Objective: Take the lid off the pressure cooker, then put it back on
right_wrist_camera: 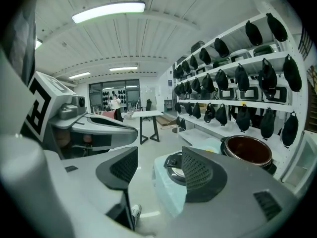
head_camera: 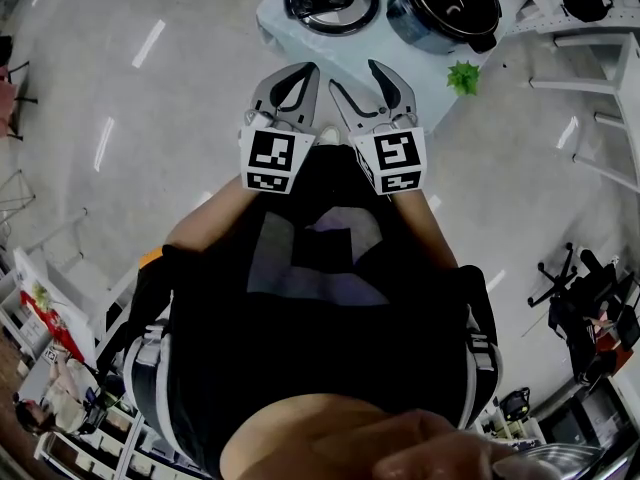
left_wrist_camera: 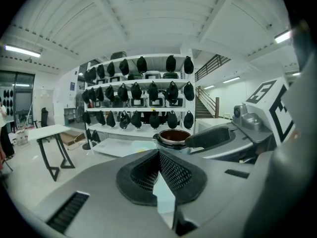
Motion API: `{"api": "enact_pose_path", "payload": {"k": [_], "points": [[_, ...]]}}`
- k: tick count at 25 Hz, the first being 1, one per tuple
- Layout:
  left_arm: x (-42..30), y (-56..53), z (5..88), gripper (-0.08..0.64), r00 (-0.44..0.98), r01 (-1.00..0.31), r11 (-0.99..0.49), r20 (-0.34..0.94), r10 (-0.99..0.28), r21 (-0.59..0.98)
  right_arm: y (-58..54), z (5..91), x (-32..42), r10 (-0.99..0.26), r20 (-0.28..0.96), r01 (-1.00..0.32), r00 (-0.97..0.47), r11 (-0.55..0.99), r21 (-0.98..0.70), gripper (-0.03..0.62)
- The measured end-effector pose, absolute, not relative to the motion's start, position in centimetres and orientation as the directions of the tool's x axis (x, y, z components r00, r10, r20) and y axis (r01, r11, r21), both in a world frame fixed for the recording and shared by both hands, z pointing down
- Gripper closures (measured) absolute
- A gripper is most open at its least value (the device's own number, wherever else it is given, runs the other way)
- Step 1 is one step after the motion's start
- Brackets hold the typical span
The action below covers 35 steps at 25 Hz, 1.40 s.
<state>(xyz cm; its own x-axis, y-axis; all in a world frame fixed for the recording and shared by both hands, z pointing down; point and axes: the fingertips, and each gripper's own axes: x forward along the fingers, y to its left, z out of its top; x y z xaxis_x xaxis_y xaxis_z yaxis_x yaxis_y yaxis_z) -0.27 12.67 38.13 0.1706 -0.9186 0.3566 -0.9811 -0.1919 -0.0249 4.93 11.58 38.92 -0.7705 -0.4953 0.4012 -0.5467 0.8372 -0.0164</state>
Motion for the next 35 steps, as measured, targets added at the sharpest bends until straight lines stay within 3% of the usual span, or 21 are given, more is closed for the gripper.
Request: {"api": "enact_pose_path", "payload": {"k": [21,28,35], "points": [[-0.4,13.6,38.0,0.552,0.152,-0.984,-0.173,0.353,-0.923,-0.029,11.8,39.5,5.5,-0.514,0.410,-0.574,-0.753,0.818,-0.030,0.319],[-3.1,13.1,38.0,0.552,0.141,-0.987,-0.157,0.355,-0.924,-0.018,10.2,39.7,4.1,-0.562,0.415,-0.632,-0.715,0.774,-0.040,0.319],[-6.8,9.2,38.9,0.553,0.223,-0.970,-0.242,0.376,-0.899,-0.001,6.7,40.9,1.3,-0.635,0.444,-0.720,-0.632,0.693,-0.035,0.321]]}}
